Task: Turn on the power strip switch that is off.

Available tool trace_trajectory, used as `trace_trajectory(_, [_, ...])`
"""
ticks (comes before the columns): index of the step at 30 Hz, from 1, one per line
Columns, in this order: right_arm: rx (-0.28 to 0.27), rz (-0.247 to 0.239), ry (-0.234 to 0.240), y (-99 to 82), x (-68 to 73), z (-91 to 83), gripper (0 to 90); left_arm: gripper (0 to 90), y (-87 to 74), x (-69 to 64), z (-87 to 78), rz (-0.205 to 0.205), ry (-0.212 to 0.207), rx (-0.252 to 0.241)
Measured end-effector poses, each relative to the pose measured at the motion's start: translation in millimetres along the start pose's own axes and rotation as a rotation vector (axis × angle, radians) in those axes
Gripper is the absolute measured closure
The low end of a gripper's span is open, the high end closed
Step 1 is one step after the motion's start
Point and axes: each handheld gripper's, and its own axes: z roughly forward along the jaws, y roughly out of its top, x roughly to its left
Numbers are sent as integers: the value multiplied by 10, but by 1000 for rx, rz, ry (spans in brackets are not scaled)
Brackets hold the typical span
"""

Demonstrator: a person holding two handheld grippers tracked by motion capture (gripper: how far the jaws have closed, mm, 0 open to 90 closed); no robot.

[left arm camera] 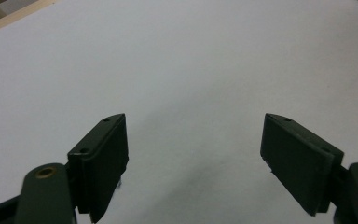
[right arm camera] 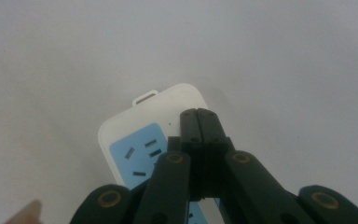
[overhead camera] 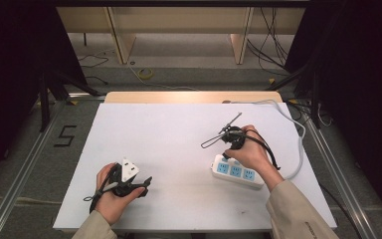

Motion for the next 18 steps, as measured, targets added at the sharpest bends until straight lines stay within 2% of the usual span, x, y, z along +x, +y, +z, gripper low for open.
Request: trace_trajectory(18, [14, -11, -9, 54, 16, 40, 900, 234, 1, -1, 3, 4, -1, 2])
